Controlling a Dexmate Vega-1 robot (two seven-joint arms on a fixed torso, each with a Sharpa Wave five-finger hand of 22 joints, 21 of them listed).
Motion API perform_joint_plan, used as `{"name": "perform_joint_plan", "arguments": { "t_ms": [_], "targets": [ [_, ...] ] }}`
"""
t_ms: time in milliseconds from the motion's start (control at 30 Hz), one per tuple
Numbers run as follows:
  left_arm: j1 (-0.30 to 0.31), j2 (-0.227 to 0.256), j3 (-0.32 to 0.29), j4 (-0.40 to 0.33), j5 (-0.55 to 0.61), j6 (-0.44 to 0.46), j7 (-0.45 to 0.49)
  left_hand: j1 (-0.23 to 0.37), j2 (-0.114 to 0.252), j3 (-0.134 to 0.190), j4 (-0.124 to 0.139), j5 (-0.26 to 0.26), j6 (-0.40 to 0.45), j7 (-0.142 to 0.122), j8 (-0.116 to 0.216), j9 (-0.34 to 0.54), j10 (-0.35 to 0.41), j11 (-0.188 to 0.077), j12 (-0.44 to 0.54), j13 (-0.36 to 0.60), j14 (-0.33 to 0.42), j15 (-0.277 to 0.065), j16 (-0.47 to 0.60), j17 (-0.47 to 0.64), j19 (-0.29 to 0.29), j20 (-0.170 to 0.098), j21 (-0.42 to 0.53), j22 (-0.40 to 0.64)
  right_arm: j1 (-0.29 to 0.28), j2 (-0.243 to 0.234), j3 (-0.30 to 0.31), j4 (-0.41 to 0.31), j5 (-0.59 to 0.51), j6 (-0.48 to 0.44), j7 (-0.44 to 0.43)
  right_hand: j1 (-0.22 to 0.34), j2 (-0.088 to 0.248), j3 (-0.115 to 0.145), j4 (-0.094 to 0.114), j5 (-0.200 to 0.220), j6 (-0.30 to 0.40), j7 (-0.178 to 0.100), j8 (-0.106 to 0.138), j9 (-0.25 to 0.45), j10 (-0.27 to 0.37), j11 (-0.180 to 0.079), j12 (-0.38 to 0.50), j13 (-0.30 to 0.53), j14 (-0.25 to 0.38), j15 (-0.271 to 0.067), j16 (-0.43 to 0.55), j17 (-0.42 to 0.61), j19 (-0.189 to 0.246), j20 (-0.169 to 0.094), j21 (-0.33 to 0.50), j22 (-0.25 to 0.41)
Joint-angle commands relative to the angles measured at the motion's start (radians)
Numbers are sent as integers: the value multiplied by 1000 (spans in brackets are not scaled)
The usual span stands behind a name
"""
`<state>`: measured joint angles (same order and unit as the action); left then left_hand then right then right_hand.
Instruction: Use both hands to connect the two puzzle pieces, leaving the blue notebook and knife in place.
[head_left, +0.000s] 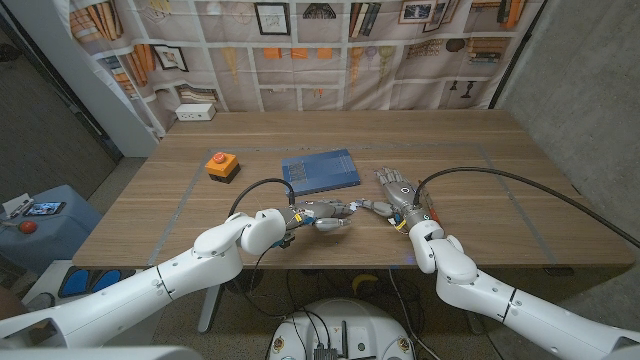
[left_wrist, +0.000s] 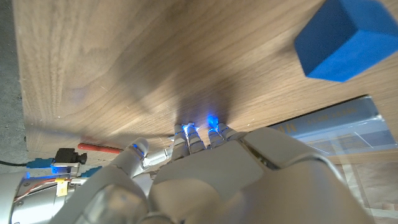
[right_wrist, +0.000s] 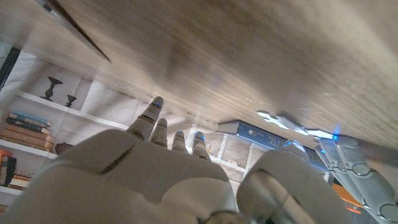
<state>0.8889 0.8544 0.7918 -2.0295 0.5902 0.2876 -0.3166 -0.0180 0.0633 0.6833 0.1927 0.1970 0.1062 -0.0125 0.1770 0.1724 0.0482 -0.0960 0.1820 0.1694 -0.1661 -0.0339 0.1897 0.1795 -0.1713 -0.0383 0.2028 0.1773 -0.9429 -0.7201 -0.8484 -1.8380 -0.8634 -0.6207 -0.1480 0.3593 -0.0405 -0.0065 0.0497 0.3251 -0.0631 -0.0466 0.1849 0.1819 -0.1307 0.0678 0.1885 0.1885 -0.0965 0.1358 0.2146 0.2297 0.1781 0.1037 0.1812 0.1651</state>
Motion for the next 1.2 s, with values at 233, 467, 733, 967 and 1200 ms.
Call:
{"name": "perform_joint_plan", "arguments": {
  "t_ms": [233,467,733,967,1200],
  "targets": [
    [5,1,-3,-3,-1,-1,5,12,130,9,0,-2,6,-2,5,1,26,17,9,3,-10,-23,-3,1,-100,-31,0,0,17,4,-16,9,13,-21,11,17,0,0,-6,7,-8,1,5,2,-10,-1,2,2,-1,5,-1,1,4,1,4,3],
    [6,2,-3,-4,-2,-1,4,12,130,10,0,-2,6,-2,5,1,26,17,8,3,-11,-23,-4,1,-100,-31,0,0,18,1,-22,13,11,-27,12,24,1,1,-10,9,-8,1,5,2,-10,0,3,2,1,3,-1,0,5,1,4,3],
    [9,4,-4,-6,-1,0,7,12,130,11,0,-2,6,-2,4,1,26,19,8,3,-10,-23,-4,1,-100,-31,0,0,20,-6,-27,22,9,-21,8,31,-1,1,-15,10,-8,1,6,2,-9,0,4,2,3,1,0,-1,9,1,6,3],
    [12,5,-5,-7,-2,-1,10,12,129,11,0,-2,6,-2,4,1,26,19,8,3,-10,-23,-4,1,-99,-31,0,0,23,-14,-26,23,8,-10,3,35,-3,1,-18,12,-6,1,8,2,-7,0,5,2,6,-1,0,-2,13,-1,7,3],
    [14,6,-7,-7,-2,-1,13,12,129,12,0,-2,6,-2,4,1,26,19,8,3,-10,-23,-4,1,-99,-31,0,0,25,-29,-20,24,15,25,-9,40,-7,-1,-22,13,-3,-1,9,2,-5,-1,6,2,9,-2,1,-3,19,-4,9,2]
  ]
}}
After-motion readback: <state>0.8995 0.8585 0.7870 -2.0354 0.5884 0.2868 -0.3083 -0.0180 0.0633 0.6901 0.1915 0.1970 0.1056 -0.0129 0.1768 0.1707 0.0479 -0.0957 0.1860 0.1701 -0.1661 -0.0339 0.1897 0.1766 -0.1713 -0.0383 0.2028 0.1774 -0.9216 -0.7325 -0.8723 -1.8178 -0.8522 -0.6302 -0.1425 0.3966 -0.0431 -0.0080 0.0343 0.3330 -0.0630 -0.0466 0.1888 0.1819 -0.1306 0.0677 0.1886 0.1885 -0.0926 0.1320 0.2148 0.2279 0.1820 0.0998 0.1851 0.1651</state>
